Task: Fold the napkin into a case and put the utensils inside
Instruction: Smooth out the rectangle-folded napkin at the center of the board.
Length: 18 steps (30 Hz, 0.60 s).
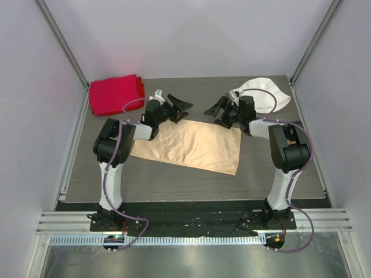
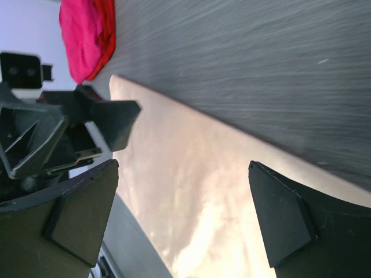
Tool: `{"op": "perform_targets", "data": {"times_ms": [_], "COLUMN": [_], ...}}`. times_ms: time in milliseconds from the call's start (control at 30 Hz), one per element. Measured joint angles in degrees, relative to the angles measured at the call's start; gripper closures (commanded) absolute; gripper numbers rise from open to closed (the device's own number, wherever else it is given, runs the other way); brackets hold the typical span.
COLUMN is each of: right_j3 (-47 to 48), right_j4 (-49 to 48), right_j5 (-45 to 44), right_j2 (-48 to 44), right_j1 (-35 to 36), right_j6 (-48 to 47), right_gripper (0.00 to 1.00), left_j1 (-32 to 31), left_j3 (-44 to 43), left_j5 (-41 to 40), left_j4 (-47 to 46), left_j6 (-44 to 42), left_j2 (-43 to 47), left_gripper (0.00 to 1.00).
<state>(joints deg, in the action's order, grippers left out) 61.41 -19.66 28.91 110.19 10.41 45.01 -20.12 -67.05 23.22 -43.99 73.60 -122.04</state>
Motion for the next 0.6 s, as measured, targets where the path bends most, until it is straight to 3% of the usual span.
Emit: {"op": "perform_targets", "data": {"times_ms": [200,600], "right_j3": [-0.68,-3.52], "right_j4": [-3.43,-6.62], "right_j5": [1.33,1.86], "right_j2": [0.70,3.85], "right_j1": [4.48,4.31], "right_j6": [2.99,4.46], "right_gripper": [0.02,0.02], "left_j1": [-0.90,-0.09], "left_j3": [-0.35,-0.76], "left_j5": [0.39,0.79], "left_j4": [-2.27,-2.95], "left_j6": [2.58,2.95], "left_j2": [-3.74,-8.13], "left_gripper": [0.29,0.29]}}
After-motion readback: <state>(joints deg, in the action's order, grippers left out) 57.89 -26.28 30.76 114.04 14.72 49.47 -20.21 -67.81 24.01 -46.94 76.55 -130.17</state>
